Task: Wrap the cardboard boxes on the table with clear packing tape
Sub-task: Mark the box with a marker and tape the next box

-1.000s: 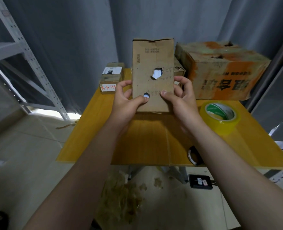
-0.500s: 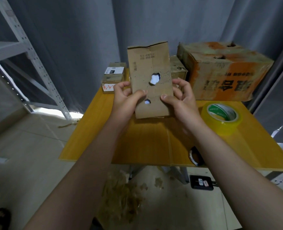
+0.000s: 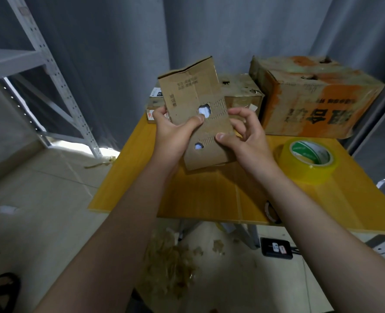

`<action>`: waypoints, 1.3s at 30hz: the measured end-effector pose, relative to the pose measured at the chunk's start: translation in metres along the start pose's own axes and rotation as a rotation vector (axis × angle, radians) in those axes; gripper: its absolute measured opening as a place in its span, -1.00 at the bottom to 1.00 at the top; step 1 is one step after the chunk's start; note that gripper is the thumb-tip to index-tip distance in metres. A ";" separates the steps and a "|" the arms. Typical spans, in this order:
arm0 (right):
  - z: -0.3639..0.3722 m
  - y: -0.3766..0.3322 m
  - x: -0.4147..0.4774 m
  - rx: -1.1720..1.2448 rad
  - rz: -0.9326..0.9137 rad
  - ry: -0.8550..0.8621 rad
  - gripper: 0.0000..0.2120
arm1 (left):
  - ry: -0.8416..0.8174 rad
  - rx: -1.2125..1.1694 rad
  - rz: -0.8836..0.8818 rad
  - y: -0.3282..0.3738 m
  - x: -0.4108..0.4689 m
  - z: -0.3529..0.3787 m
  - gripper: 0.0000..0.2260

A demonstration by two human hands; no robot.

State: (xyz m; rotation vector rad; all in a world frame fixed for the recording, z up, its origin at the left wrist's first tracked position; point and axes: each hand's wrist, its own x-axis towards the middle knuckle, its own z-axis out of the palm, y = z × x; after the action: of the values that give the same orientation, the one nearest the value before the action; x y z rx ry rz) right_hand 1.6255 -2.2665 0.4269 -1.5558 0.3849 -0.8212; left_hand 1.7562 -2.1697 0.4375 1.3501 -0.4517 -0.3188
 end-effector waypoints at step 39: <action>-0.026 -0.029 -0.004 -0.068 0.508 0.268 -0.51 | -0.439 0.776 0.093 0.021 0.009 -0.078 -0.57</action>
State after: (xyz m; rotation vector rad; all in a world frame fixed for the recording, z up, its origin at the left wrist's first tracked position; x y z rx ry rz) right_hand 1.5987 -2.2775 0.4529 -1.3244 0.9671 -0.6172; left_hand 1.8009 -2.1030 0.4471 2.0087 -1.0770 -0.3818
